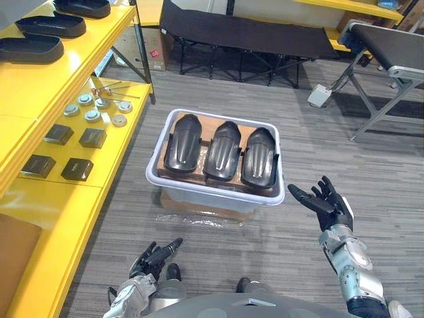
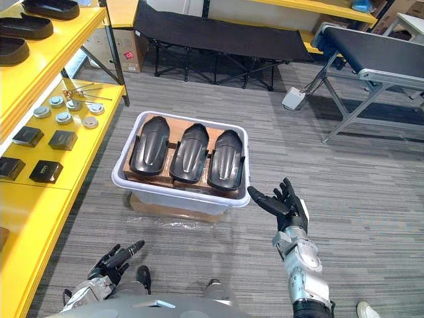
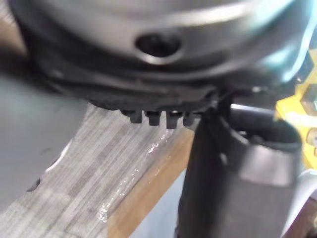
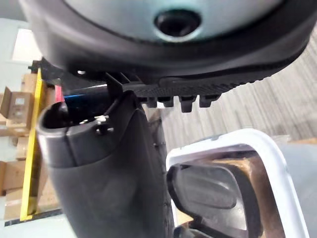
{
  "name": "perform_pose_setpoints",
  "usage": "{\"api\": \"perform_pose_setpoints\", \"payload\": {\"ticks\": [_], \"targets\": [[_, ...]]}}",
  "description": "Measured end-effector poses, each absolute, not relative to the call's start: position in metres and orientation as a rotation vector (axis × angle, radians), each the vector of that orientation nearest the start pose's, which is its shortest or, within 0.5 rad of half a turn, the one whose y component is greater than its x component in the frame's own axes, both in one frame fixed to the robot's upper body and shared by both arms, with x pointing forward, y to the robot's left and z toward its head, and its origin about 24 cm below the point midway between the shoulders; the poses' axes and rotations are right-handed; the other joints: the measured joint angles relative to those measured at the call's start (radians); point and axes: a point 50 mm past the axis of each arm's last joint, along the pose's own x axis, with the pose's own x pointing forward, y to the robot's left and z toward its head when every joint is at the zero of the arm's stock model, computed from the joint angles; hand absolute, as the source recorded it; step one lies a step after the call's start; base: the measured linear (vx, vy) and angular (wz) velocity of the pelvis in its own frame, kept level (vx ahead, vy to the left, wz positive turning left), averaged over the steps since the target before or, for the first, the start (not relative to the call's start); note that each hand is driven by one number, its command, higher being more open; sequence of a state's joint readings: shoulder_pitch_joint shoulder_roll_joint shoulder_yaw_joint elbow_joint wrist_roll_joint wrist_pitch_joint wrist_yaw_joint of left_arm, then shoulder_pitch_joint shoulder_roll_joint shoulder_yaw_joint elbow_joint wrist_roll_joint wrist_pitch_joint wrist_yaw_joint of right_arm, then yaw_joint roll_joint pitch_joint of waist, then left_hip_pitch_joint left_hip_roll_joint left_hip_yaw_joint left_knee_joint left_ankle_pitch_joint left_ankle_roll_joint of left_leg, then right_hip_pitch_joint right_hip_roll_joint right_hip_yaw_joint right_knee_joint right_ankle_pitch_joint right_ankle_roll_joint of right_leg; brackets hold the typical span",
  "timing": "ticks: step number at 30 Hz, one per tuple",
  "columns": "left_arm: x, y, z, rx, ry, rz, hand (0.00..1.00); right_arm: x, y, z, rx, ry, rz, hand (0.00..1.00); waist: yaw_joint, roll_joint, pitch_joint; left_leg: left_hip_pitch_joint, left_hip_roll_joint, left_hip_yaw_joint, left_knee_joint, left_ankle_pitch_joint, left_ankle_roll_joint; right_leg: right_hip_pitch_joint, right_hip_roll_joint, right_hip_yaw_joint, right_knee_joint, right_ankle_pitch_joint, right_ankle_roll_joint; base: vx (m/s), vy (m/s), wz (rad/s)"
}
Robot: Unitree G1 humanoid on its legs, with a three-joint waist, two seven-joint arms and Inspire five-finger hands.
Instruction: Walk over and take three plastic housings, then place them on the shelf
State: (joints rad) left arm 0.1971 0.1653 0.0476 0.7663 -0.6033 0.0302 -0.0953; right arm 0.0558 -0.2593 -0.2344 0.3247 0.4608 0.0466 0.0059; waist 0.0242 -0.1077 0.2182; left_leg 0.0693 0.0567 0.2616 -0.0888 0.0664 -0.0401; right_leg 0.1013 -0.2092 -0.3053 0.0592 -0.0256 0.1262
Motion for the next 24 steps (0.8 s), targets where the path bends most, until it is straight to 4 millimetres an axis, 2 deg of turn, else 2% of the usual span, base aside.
{"api": "perform_pose_setpoints", "payload": {"ticks": [2, 3, 5, 7, 9, 11, 12, 14, 19, 24], "targets": [[0.108, 0.219, -0.137, -0.453, 0.869, 0.325, 1.00, 0.232, -0.279, -0.016, 0.277, 0.295, -0.385, 1.00, 0.000, 0.003, 0.023, -0.039, 0.008, 0.004, 0.001, 0.018, 0.000, -0.044, 0.004, -0.007, 0.006, -0.004, 0.003, -0.15, -0.009, 0.06], [0.110, 0.221, -0.135, -0.454, 0.853, 0.327, 1.00, 0.243, -0.285, -0.008, 0.289, 0.274, -0.421, 1.00, 0.004, -0.003, 0.046, -0.063, 0.018, 0.004, 0.000, 0.030, 0.002, -0.066, 0.007, -0.010, 0.008, -0.002, 0.006, -0.14, -0.002, 0.10], [0.111, 0.228, -0.133, -0.451, 0.841, 0.348, 1.00, 0.261, -0.291, 0.006, 0.298, 0.239, -0.458, 1.00, 0.025, -0.005, 0.086, -0.086, 0.032, 0.006, 0.000, 0.050, 0.003, -0.087, 0.020, -0.010, 0.006, 0.006, 0.013, -0.11, -0.022, 0.05], [0.112, 0.242, -0.129, -0.426, 0.824, 0.371, 1.00, 0.281, -0.296, 0.023, 0.335, 0.193, -0.481, 1.00, 0.045, -0.049, 0.141, -0.124, 0.042, -0.007, 0.004, 0.068, 0.004, -0.108, 0.034, -0.019, -0.012, 0.033, 0.011, -0.06, -0.027, 0.11], [0.118, 0.247, -0.126, -0.414, 0.810, 0.369, 1.00, 0.292, -0.304, 0.038, 0.345, 0.158, -0.502, 1.00, 0.060, -0.071, 0.177, -0.157, 0.043, -0.018, 0.006, 0.079, 0.008, -0.131, 0.037, -0.029, -0.013, 0.051, -0.002, -0.01, -0.012, 0.16], [0.128, 0.247, -0.122, -0.413, 0.781, 0.357, 1.00, 0.303, -0.315, 0.056, 0.326, 0.117, -0.519, 1.00, 0.065, -0.070, 0.218, -0.195, 0.039, -0.036, 0.042, 0.081, 0.015, -0.139, 0.036, -0.047, -0.011, 0.064, -0.014, 0.00, 0.006, 0.29], [0.132, 0.247, -0.121, -0.413, 0.771, 0.352, 1.00, 0.308, -0.318, 0.064, 0.322, 0.103, -0.522, 1.00, 0.071, -0.067, 0.223, -0.223, 0.039, -0.038, 0.074, 0.069, 0.020, -0.154, 0.033, -0.048, -0.010, 0.066, -0.015, 0.00, 0.024, 0.18], [0.144, 0.243, -0.117, -0.417, 0.739, 0.332, 1.00, 0.320, -0.326, 0.082, 0.313, 0.071, -0.530, 1.00, 0.082, -0.043, 0.240, -0.292, 0.047, -0.053, 0.171, 0.026, 0.025, -0.171, 0.034, -0.054, -0.008, 0.073, -0.020, 0.01, 0.023, 0.11], [0.158, 0.235, -0.114, -0.416, 0.701, 0.294, 1.00, 0.332, -0.334, 0.097, 0.256, 0.089, -0.539, 1.00, 0.087, 0.001, 0.268, -0.388, 0.063, -0.083, 0.292, -0.032, 0.019, -0.211, 0.041, -0.065, 0.014, 0.069, -0.026, 0.00, 0.015, 0.07], [0.168, 0.228, -0.114, -0.415, 0.702, 0.265, 1.00, 0.333, -0.347, 0.091, 0.247, 0.201, -0.594, 1.00, 0.099, 0.033, 0.286, -0.444, 0.066, -0.102, 0.350, -0.049, 0.034, -0.246, 0.036, -0.069, 0.040, 0.063, -0.034, -0.01, 0.019, 0.03]]}}
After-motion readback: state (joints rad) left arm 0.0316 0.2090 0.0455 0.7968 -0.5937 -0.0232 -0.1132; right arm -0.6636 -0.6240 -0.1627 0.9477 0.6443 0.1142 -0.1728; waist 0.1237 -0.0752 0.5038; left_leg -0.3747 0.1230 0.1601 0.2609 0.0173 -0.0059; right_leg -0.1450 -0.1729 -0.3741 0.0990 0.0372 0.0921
